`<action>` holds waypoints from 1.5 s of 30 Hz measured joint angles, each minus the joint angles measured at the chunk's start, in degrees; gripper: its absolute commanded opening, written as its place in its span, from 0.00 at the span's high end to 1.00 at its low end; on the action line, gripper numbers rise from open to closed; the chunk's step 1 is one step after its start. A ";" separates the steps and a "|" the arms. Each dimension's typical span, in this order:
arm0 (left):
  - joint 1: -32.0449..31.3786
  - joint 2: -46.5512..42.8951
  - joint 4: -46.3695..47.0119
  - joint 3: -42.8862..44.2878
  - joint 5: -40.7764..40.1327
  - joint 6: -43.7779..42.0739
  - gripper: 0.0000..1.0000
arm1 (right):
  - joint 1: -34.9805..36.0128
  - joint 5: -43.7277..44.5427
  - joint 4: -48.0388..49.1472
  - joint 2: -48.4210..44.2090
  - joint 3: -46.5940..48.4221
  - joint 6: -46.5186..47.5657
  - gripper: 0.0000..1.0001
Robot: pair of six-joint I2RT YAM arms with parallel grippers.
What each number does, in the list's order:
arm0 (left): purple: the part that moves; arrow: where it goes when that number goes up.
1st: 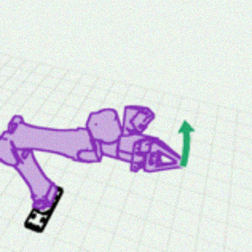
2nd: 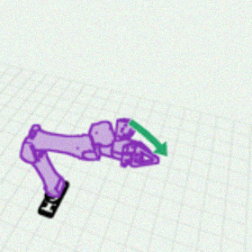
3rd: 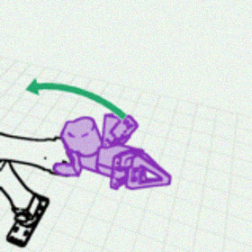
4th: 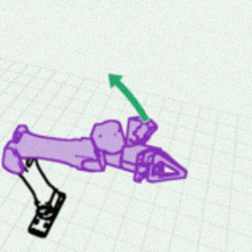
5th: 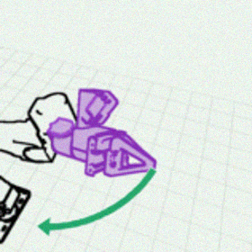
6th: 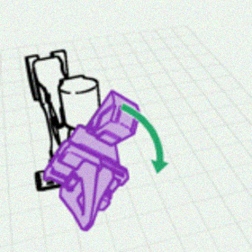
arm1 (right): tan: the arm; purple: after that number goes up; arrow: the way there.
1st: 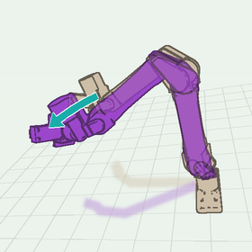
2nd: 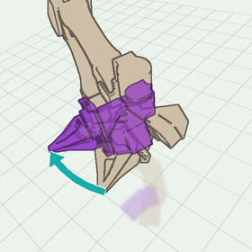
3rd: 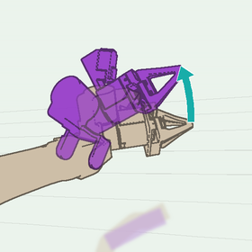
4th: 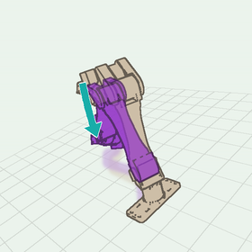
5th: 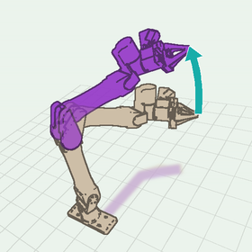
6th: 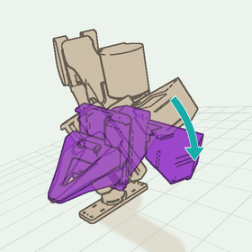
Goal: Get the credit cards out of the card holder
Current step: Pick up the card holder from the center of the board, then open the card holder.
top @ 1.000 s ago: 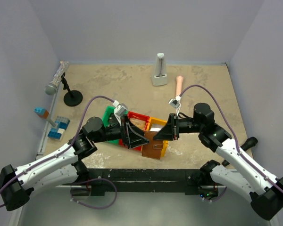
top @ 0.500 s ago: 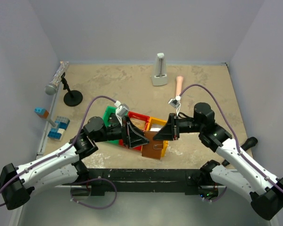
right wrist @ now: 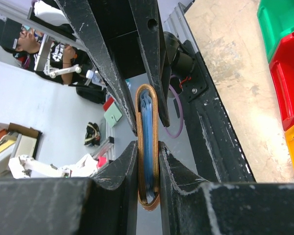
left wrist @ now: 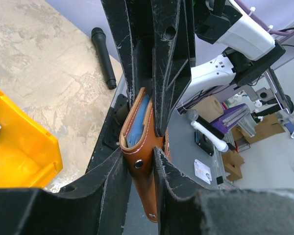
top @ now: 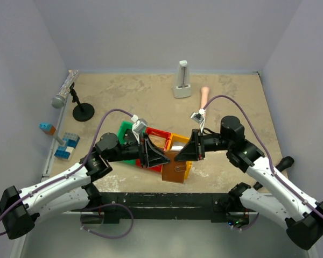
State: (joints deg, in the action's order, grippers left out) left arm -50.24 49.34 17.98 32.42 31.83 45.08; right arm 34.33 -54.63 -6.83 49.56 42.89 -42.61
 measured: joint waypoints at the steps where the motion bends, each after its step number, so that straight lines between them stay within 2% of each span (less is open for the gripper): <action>1: 0.00 0.00 0.02 0.00 0.13 0.04 0.76 | 0.09 -0.09 0.00 0.07 0.04 0.00 0.89; 3: 0.00 0.00 0.11 0.00 0.48 0.35 0.87 | 0.17 -0.24 0.00 0.09 0.07 0.11 0.89; 5: 0.00 0.00 0.44 0.02 0.83 0.74 0.92 | 0.17 -0.44 0.00 0.11 0.07 0.42 0.87; 6: 0.00 0.00 0.48 0.02 0.94 0.87 0.93 | 0.17 -0.48 0.00 0.09 0.07 0.66 0.80; 8: 0.00 0.00 0.61 0.02 1.01 0.90 0.98 | 0.20 -0.46 -0.15 0.04 0.17 1.27 0.54; 10: -0.02 -0.09 0.66 0.02 0.92 0.79 1.00 | 0.28 0.35 -1.95 -0.02 0.85 1.90 0.40; 13: -0.04 -1.16 -0.96 0.02 -0.59 0.07 1.00 | 0.66 3.30 -7.26 -0.11 3.02 4.31 0.32; 18: -0.04 -6.49 -7.58 -0.11 -7.93 -2.19 1.00 | 1.01 10.51 -16.87 -0.17 9.53 9.09 0.31; 22: -0.04 -11.52 -12.94 -0.90 -14.99 -3.15 1.00 | 4.33 19.54 -23.78 0.00 15.45 12.87 0.31; 26: -0.04 -14.86 -18.03 -2.12 -20.55 -3.76 1.00 | 11.21 32.26 -29.14 1.22 21.05 15.80 0.33; 28: -0.04 -15.78 -20.94 -2.45 -22.95 -3.74 1.00 | 15.96 41.72 -31.71 2.78 23.67 16.74 0.34; 36: -0.02 -18.18 -26.29 -3.04 -29.07 -2.75 1.00 | 32.20 73.79 -37.79 9.33 26.05 17.55 0.33; 41: -0.04 -17.51 -29.44 -2.19 -32.54 -2.19 1.00 | 39.08 87.12 -38.95 13.57 28.74 17.86 0.32; 45: -0.52 -14.97 -33.16 1.53 -35.47 -1.11 1.00 | 41.33 92.43 -40.02 17.90 32.96 17.00 0.32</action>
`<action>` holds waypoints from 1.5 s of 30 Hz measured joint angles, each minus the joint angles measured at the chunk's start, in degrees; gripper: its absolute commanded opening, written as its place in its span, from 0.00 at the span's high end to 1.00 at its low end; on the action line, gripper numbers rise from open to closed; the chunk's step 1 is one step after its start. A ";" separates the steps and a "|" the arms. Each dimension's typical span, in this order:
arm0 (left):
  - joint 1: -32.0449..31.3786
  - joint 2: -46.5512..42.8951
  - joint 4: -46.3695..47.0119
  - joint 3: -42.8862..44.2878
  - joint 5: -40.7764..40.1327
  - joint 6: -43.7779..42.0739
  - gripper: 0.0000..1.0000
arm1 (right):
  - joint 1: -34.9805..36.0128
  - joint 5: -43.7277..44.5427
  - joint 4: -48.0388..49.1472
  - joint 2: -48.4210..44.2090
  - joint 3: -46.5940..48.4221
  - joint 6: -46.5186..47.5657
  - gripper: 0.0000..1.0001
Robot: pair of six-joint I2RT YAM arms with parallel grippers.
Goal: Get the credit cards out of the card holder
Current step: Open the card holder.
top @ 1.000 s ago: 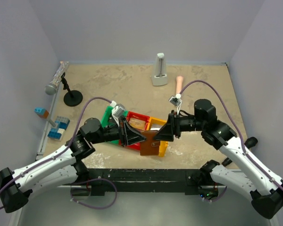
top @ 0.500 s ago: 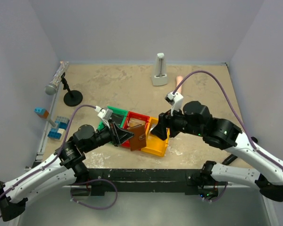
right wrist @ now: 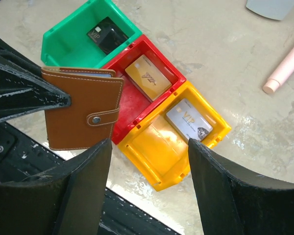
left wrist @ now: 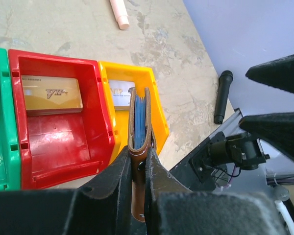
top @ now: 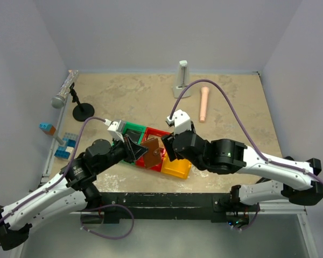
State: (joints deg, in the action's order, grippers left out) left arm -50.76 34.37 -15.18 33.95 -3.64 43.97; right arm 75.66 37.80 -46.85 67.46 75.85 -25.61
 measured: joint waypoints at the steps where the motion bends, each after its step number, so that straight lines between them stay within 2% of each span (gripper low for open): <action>1: -0.46 0.70 -0.90 1.25 -1.01 0.20 1.00 | 0.35 0.72 -0.28 1.05 1.07 -0.35 0.31; 10: -5.70 9.31 -8.41 13.46 -10.14 2.99 1.00 | 2.08 3.26 -5.75 11.91 11.06 -4.00 0.30; 27: -6.03 11.13 -16.28 16.83 -15.91 6.36 1.00 | 2.08 5.33 -14.14 18.01 16.15 -10.73 0.31; 45: -6.80 13.31 -20.55 19.45 -17.81 9.05 1.00 | 2.05 4.28 -14.19 18.18 16.72 -15.61 0.33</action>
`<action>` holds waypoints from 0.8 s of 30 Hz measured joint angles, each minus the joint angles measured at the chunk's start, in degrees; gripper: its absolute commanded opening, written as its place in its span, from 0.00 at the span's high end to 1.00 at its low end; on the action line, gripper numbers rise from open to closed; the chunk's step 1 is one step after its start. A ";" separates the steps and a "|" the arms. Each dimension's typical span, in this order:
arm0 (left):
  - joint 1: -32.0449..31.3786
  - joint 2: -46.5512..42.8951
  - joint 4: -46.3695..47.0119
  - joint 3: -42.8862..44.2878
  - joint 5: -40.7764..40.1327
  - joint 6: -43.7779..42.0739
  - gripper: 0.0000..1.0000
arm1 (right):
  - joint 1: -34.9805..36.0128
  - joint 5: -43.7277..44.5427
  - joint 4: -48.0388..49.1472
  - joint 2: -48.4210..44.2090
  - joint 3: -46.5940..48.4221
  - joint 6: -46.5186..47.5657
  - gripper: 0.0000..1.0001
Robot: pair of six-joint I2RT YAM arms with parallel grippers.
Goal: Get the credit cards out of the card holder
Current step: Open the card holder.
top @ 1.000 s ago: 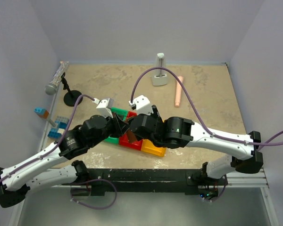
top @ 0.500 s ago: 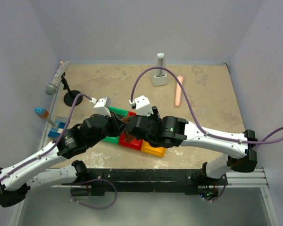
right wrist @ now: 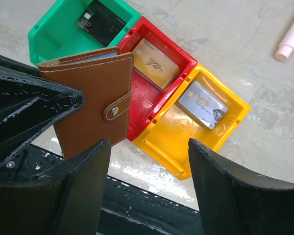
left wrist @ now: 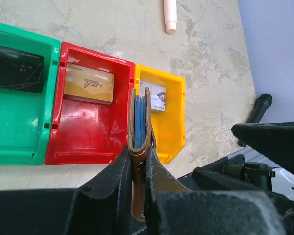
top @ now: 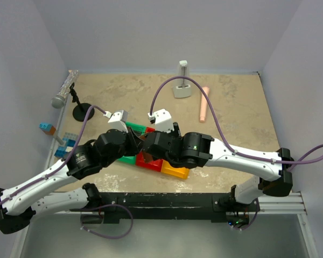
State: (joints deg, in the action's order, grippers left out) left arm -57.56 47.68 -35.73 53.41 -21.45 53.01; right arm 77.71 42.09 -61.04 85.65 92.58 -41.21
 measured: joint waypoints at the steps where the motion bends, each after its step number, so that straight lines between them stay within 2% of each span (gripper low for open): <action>1: -0.04 0.13 -0.02 0.11 0.02 0.13 1.00 | 0.00 -0.33 0.20 0.20 0.07 -0.22 0.32; 24: -0.70 0.57 -0.20 1.79 0.68 1.92 1.00 | -3.50 -5.31 0.98 5.18 2.36 -3.48 0.39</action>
State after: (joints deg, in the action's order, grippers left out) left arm -58.26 48.25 -35.92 55.20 -20.78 54.94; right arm 74.22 36.77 -60.05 90.83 94.94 -44.69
